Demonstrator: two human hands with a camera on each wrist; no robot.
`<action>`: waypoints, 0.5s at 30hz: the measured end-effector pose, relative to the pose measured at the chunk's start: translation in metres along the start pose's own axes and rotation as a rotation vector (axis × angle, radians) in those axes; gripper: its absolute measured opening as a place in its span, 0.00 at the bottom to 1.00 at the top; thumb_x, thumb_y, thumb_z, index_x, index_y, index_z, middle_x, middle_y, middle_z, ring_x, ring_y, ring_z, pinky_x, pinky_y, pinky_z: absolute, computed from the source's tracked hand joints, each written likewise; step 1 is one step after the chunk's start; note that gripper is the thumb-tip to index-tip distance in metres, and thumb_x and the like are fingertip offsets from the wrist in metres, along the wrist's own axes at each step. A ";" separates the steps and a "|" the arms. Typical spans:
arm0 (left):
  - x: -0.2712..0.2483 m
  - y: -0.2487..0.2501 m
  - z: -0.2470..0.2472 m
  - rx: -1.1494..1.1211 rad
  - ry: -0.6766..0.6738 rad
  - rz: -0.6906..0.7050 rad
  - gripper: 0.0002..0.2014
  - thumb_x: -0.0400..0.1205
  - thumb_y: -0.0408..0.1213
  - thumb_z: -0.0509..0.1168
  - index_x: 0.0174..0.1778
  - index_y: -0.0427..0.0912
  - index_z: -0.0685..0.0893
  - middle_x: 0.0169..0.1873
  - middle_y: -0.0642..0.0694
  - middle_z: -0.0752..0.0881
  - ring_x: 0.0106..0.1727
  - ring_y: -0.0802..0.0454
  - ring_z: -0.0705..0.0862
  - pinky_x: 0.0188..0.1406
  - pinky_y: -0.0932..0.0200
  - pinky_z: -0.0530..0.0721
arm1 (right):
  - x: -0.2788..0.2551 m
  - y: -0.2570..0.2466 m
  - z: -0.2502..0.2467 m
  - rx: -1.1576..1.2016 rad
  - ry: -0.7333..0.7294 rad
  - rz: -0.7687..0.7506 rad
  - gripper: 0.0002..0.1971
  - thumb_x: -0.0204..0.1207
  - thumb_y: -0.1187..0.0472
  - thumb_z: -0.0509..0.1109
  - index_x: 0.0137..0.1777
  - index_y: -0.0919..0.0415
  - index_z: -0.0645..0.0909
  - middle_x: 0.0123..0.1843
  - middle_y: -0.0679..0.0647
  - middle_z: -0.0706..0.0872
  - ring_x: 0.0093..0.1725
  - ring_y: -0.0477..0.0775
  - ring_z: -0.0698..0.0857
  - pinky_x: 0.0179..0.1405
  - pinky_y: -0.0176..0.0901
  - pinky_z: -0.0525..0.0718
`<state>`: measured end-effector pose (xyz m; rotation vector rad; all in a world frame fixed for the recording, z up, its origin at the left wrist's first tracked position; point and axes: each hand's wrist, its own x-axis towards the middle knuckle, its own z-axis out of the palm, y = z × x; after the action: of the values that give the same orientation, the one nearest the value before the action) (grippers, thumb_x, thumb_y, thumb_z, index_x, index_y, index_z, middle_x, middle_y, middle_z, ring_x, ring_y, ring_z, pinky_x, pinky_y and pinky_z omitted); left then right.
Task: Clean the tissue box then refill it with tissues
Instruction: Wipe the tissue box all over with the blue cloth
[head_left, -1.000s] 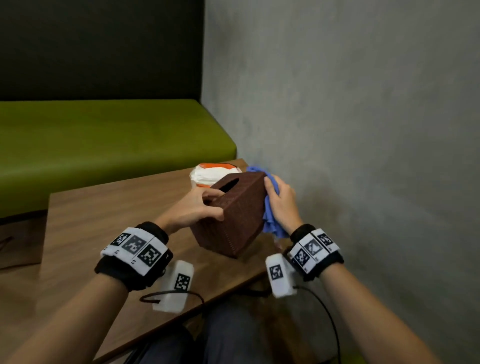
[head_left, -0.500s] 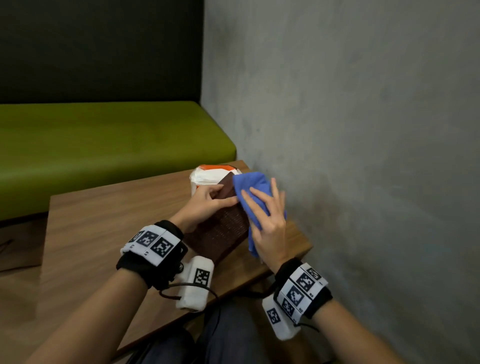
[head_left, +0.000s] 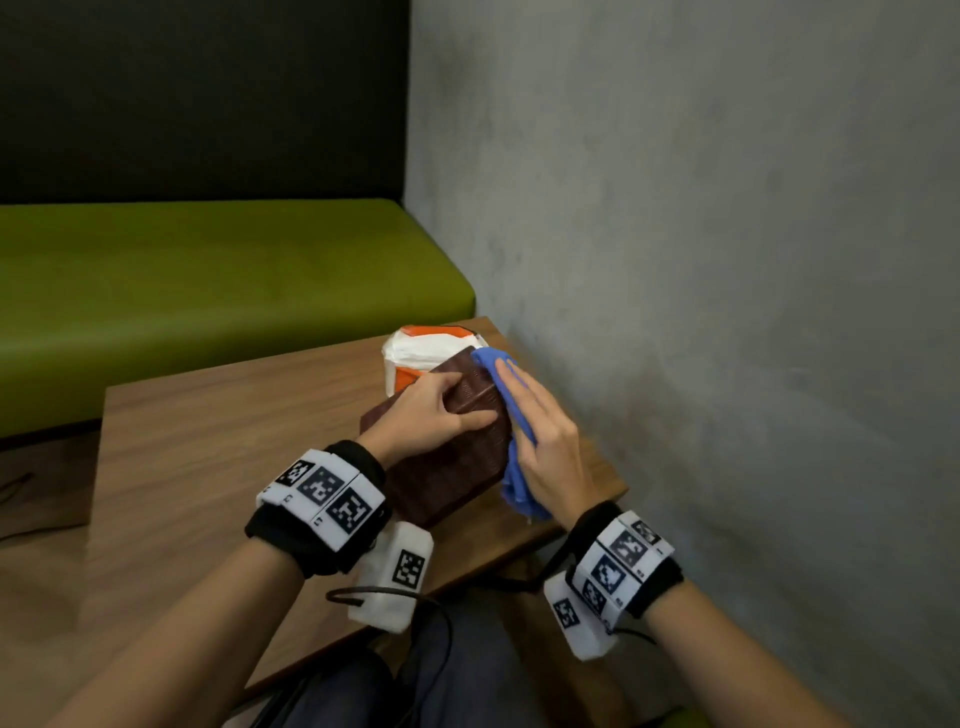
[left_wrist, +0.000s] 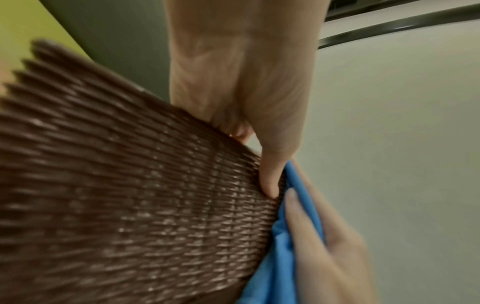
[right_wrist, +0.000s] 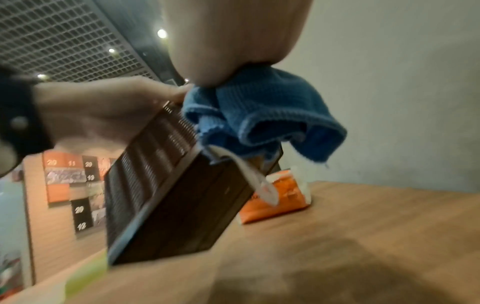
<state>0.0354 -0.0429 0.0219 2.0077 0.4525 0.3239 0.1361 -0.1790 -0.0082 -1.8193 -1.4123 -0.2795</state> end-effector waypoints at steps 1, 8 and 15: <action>-0.003 0.002 0.002 0.011 -0.020 0.003 0.41 0.57 0.64 0.68 0.60 0.37 0.83 0.56 0.42 0.88 0.58 0.46 0.86 0.63 0.45 0.82 | 0.006 0.003 -0.004 0.094 -0.017 0.054 0.22 0.78 0.70 0.56 0.72 0.63 0.74 0.72 0.55 0.76 0.73 0.49 0.73 0.77 0.33 0.65; 0.004 0.014 -0.008 0.004 0.014 0.060 0.27 0.67 0.44 0.75 0.60 0.34 0.83 0.56 0.41 0.88 0.55 0.52 0.85 0.58 0.55 0.81 | 0.008 -0.007 -0.004 0.159 -0.043 0.036 0.26 0.75 0.78 0.57 0.71 0.62 0.75 0.75 0.55 0.73 0.77 0.50 0.69 0.79 0.36 0.62; -0.002 0.009 -0.006 -0.116 -0.041 0.037 0.17 0.74 0.30 0.73 0.58 0.41 0.80 0.52 0.53 0.85 0.46 0.76 0.84 0.52 0.77 0.80 | 0.032 0.003 -0.004 0.253 -0.007 0.202 0.22 0.77 0.71 0.56 0.69 0.63 0.77 0.72 0.59 0.78 0.73 0.47 0.73 0.77 0.34 0.66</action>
<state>0.0333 -0.0429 0.0321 1.9075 0.3636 0.3242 0.1512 -0.1592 0.0131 -1.7356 -1.1978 0.0091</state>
